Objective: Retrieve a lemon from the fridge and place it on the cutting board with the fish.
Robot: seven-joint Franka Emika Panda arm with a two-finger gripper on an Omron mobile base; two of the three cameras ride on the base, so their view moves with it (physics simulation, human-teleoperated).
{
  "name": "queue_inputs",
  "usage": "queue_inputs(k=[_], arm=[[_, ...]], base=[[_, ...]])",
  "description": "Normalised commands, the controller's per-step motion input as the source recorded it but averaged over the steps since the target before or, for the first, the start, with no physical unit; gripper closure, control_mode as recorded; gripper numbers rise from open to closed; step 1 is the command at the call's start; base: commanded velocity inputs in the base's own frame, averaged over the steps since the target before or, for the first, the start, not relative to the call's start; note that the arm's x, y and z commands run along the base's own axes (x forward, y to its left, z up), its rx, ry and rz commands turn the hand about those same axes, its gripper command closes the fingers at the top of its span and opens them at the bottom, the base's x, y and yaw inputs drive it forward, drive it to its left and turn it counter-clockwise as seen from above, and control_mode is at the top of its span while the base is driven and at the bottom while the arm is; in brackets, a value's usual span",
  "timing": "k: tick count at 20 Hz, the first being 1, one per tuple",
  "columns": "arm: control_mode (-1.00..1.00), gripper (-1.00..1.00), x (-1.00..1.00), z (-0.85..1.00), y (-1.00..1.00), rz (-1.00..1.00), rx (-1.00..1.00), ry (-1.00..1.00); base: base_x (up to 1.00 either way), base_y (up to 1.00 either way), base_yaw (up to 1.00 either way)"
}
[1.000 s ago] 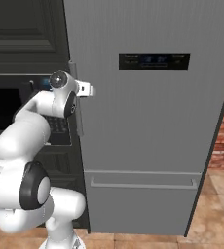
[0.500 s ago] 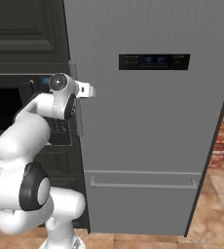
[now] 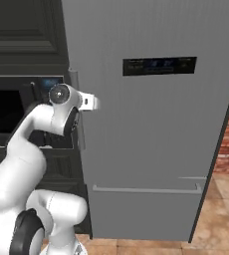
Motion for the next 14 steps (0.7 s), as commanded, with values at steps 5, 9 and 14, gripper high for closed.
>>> queue_inputs(k=[5, 9, 14], arm=[[-1.0, 1.0, -1.0, 0.27, -0.71, 0.0, 0.0, 0.18], [-1.0, 1.0, -0.84, 0.4, -1.0, 0.06, 0.02, 0.33], [-1.0, 1.0, -0.93, -0.03, -1.0, 0.1, 0.11, 0.2]], base=[[0.0, 0.0, 0.0], [0.0, 0.0, 0.0], [0.0, 0.0, 0.0]])
